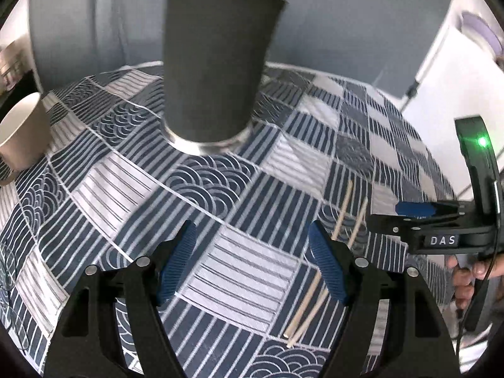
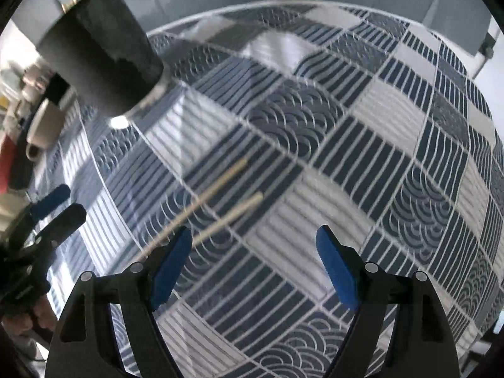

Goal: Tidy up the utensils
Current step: 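Move both open tools back down toward the last two chopsticks on the cloth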

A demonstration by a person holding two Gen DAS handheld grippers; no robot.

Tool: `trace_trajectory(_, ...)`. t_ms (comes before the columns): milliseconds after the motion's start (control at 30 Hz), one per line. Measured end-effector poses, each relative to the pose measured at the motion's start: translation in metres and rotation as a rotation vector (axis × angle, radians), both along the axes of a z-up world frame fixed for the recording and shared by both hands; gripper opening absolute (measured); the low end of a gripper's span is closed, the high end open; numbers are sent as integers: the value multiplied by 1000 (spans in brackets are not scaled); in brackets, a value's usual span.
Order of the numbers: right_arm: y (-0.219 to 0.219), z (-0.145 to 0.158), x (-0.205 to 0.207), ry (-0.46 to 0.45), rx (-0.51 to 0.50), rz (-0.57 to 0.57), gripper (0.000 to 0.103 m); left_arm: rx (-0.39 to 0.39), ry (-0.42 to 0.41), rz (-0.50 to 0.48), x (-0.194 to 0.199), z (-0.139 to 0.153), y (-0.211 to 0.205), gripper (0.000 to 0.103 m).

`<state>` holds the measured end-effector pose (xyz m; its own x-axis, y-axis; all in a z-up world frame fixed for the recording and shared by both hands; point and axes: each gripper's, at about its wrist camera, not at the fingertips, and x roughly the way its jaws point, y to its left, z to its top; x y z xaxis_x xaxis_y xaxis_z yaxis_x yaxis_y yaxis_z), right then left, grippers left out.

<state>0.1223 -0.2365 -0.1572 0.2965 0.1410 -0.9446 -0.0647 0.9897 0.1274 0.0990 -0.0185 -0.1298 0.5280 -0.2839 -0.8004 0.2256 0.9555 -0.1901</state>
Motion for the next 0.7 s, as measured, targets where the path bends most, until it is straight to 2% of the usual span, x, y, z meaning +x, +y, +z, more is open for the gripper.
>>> trace_trajectory(300, 2, -11, -1, 21, -7, -52, 77, 58, 50, -89, -12, -20, -27, 73)
trace_trajectory(467, 8, -11, 6, 15, -61, -53, 79, 83, 83, -113, -12, -27, -36, 73)
trace_trajectory(567, 12, -12, 6, 0, -84, -43, 79, 96, 84, -126, -13, -29, -40, 77)
trace_trajectory(700, 12, -11, 6, -5, -88, -34, 78, 198, 75, -168, -13, -30, -54, 79)
